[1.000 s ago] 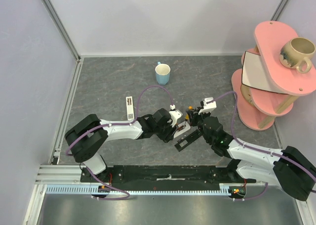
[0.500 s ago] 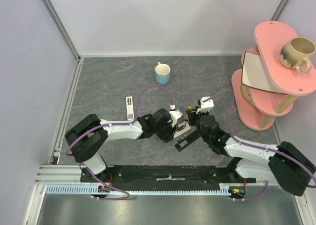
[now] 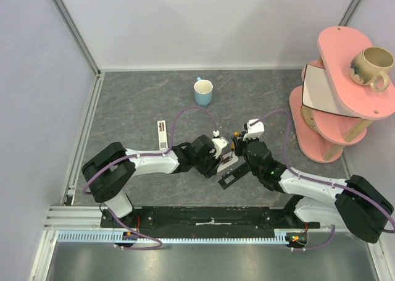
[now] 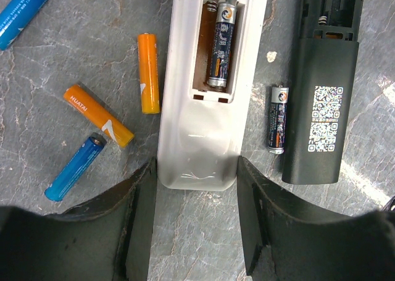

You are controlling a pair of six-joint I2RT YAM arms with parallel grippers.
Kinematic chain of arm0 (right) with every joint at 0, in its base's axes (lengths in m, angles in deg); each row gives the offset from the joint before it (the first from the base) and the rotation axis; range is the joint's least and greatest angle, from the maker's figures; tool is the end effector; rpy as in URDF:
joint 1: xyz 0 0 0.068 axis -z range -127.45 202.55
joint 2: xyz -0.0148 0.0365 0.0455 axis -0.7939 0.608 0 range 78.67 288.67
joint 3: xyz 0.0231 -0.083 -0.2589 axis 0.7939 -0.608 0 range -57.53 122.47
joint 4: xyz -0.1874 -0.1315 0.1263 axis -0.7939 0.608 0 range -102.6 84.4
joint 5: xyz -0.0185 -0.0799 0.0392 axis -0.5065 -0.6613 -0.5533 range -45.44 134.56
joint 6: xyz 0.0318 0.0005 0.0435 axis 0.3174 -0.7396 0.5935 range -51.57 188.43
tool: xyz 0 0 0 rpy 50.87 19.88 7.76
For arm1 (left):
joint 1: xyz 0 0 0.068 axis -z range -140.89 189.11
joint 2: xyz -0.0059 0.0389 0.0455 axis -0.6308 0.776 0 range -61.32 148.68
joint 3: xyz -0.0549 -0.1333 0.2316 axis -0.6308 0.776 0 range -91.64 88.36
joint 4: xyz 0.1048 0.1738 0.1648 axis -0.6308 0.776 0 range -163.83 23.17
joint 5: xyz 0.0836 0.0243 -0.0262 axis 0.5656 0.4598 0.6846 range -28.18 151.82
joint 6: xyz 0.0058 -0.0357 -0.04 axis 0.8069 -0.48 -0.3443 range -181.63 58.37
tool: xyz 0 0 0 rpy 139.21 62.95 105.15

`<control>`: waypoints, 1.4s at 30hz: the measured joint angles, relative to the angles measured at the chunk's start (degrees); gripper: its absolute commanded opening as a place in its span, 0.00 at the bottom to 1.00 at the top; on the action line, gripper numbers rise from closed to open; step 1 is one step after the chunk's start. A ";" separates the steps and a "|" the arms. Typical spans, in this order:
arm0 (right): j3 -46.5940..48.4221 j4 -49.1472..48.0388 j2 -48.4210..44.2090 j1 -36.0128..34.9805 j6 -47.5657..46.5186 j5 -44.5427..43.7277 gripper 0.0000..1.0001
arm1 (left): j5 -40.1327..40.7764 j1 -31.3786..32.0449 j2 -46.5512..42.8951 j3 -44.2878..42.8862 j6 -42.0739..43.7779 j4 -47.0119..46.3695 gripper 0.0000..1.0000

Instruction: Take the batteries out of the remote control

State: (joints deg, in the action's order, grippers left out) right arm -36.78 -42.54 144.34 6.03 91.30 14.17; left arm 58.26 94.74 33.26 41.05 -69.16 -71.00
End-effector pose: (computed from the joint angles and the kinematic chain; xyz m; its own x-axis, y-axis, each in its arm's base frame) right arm 0.1699 0.1532 0.1965 -0.2765 0.1957 -0.9409 -0.1977 0.9465 0.2550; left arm 0.1797 -0.2667 0.1533 -0.5402 0.5583 -0.6296 0.7823 0.6089 -0.1313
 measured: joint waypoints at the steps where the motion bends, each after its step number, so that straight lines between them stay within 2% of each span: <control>1: 0.22 0.33 0.02 -0.02 -0.24 0.02 0.00 | 0.00 0.00 0.02 0.00 0.00 0.00 0.02; 16: 4.76 2.01 4.33 0.20 -7.08 2.19 0.00 | -0.02 0.00 0.20 -0.28 0.00 0.20 0.02; 26: -0.37 -0.26 -4.35 0.20 -7.56 9.11 0.00 | -0.02 0.00 0.20 -0.33 0.00 0.28 0.02; 32: -2.25 -1.81 -4.22 0.20 -7.85 11.61 0.00 | -0.02 0.00 0.20 -0.33 0.02 0.28 0.02; 42: -3.82 -5.97 -2.51 0.20 -8.59 9.46 0.00 | -0.02 0.00 0.20 -0.33 0.02 0.31 0.02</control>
State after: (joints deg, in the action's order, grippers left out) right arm -40.60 -48.50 141.82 6.23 82.71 23.64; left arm 58.24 94.74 33.46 40.72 -69.14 -70.70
